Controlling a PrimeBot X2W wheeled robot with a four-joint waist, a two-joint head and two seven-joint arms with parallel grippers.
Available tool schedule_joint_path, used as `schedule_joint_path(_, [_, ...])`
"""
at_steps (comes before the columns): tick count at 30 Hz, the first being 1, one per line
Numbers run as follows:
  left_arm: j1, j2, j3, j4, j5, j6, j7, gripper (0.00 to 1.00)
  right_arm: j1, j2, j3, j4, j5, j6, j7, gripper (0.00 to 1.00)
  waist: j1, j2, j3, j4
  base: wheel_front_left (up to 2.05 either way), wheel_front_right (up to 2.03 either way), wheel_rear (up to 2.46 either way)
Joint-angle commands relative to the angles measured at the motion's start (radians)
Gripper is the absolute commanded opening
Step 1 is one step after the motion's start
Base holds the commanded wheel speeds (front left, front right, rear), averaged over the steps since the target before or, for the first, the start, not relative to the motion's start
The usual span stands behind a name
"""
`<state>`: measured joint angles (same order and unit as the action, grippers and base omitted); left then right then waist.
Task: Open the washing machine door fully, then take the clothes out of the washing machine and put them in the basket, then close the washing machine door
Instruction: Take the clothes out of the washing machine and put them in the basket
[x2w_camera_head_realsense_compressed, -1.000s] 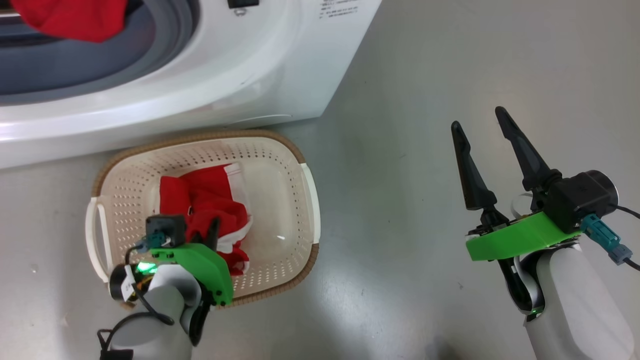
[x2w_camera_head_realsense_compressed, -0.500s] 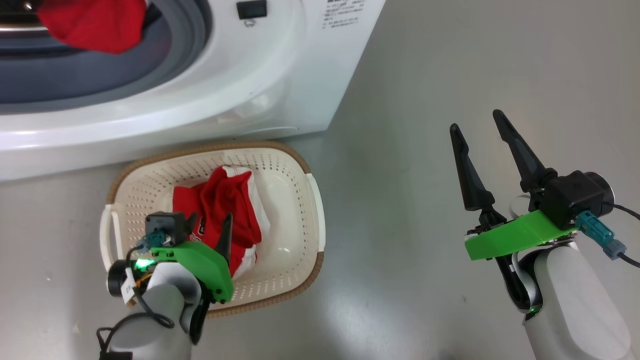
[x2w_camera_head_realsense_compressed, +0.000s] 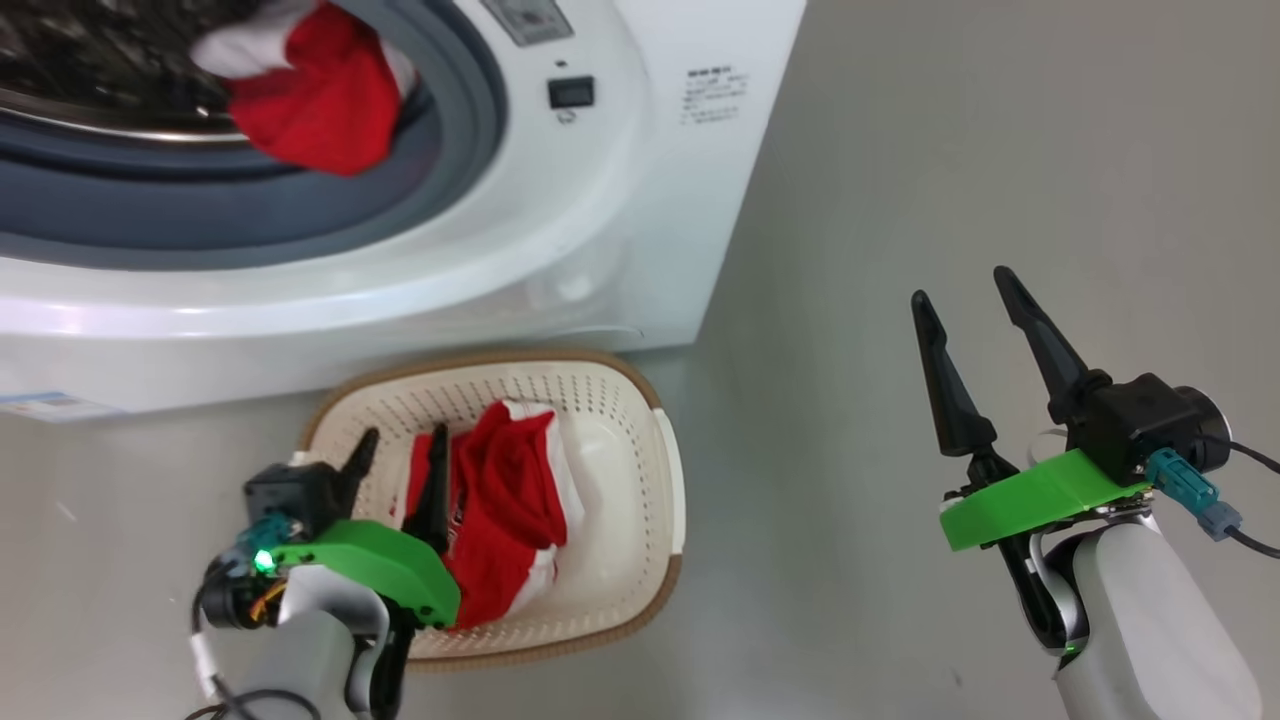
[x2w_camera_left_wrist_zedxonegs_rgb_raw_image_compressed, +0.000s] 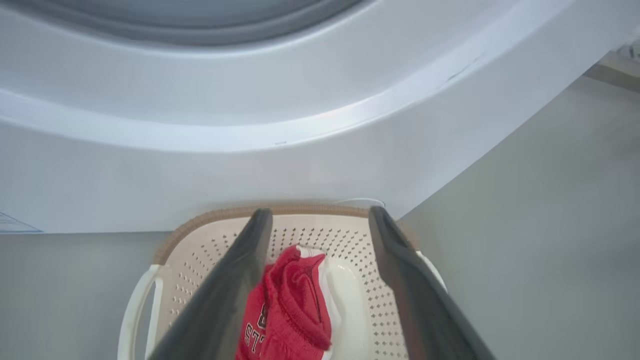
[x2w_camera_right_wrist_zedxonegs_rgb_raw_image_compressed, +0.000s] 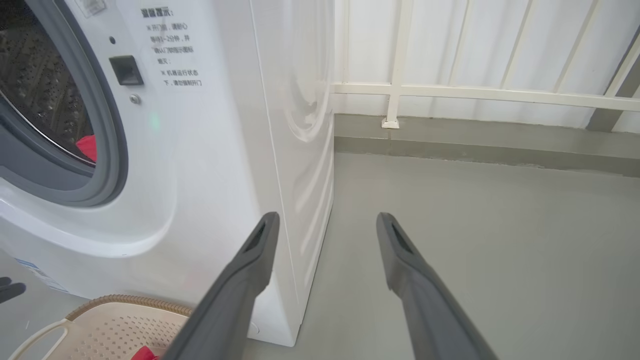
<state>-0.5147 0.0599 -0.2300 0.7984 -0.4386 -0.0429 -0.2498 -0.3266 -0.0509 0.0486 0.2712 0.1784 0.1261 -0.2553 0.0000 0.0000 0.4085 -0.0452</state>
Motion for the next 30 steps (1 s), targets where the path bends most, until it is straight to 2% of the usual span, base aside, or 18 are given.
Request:
schedule_joint_path(1, [0.023,0.021,0.037,-0.031,0.009,0.009,-0.012,1.0,0.019,0.001,0.017,-0.019,-0.012,0.005,-0.006,1.0,0.0,0.0,-0.045,0.032,0.0,0.0,0.0])
schedule_joint_path(7, [0.095,0.009,0.113,-0.194,0.056,0.026,-0.012,1.0,0.035,0.001,0.004,-0.002,-0.03,0.005,-0.006,1.0,0.0,0.0,-0.111,0.049,0.0,0.0,0.0])
schedule_joint_path(15, [0.191,0.003,0.168,-0.359,0.119,0.024,-0.012,1.0,0.069,0.001,-0.008,0.012,-0.034,0.005,-0.006,1.0,0.0,0.0,-0.204,0.048,0.0,0.0,0.0])
schedule_joint_path(25, [0.314,0.012,0.22,-0.484,0.148,0.035,-0.012,1.0,0.138,0.001,-0.007,-0.008,-0.04,0.005,-0.006,1.0,0.0,0.0,-0.317,0.038,0.0,0.0,0.0])
schedule_joint_path(30, [0.379,0.025,0.213,-0.538,0.145,0.024,-0.002,1.0,0.181,0.001,-0.024,-0.046,-0.109,0.005,-0.006,1.0,0.0,0.0,-0.359,0.031,0.0,0.0,0.0])
